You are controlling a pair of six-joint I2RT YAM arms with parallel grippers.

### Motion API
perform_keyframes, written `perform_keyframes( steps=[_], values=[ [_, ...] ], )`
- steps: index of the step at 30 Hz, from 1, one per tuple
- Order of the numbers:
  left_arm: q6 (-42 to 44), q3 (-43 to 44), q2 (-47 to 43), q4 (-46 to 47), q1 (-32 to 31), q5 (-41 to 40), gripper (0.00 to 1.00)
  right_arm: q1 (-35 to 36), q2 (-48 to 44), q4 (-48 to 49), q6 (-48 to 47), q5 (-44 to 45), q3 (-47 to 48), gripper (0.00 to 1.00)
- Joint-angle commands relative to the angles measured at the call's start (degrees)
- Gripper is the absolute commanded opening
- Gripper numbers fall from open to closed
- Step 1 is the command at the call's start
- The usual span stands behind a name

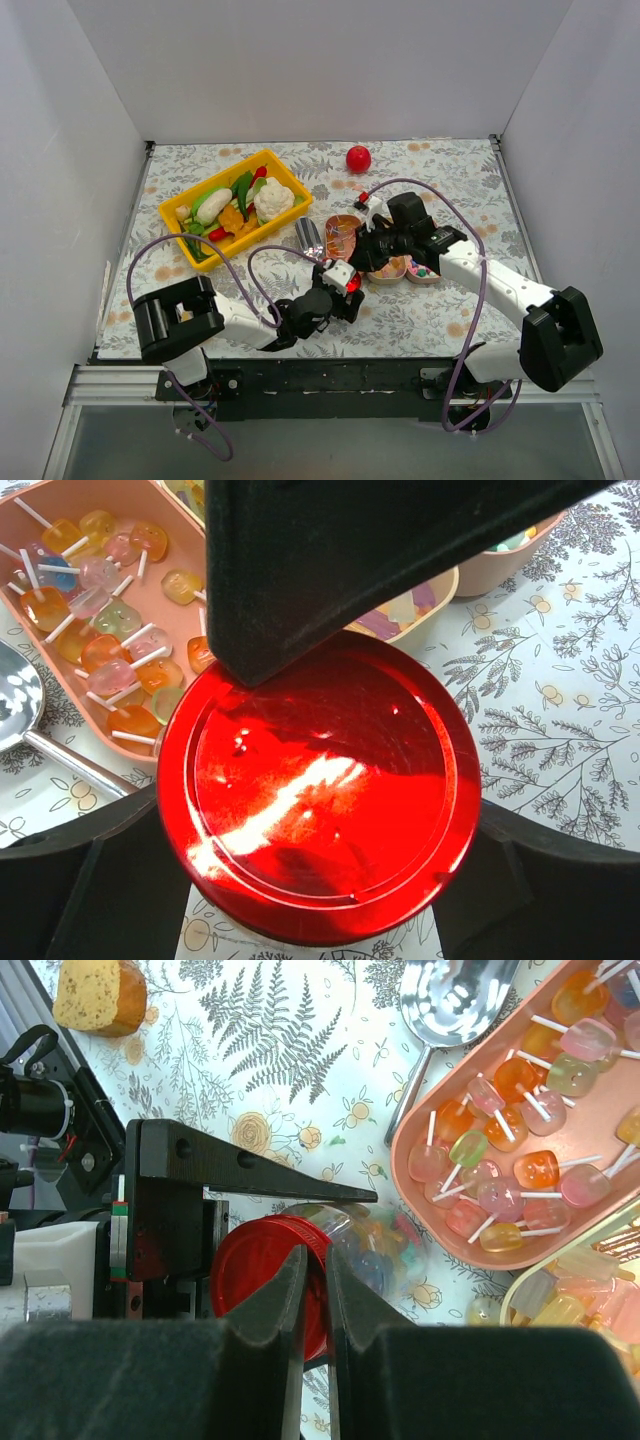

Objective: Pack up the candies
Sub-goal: Screw the bottle lid onto the packing bottle.

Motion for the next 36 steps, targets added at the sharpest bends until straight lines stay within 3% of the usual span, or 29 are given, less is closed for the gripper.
perform_keyframes(
  steps=[1, 36],
  values=[
    [-3.2, -3.0, 6.4, -20.3, 1.9, -2.1, 0.75, 2.0, -1.3, -14.9, 1.8, -5.8, -4.3, 0.09],
    [-3.5, -0.8, 9.5, -22.7, 2.6, -1.4, 0.75, 1.0, -8.4, -13.5, 4.6, -8.0, -8.7, 0.1]
  ],
)
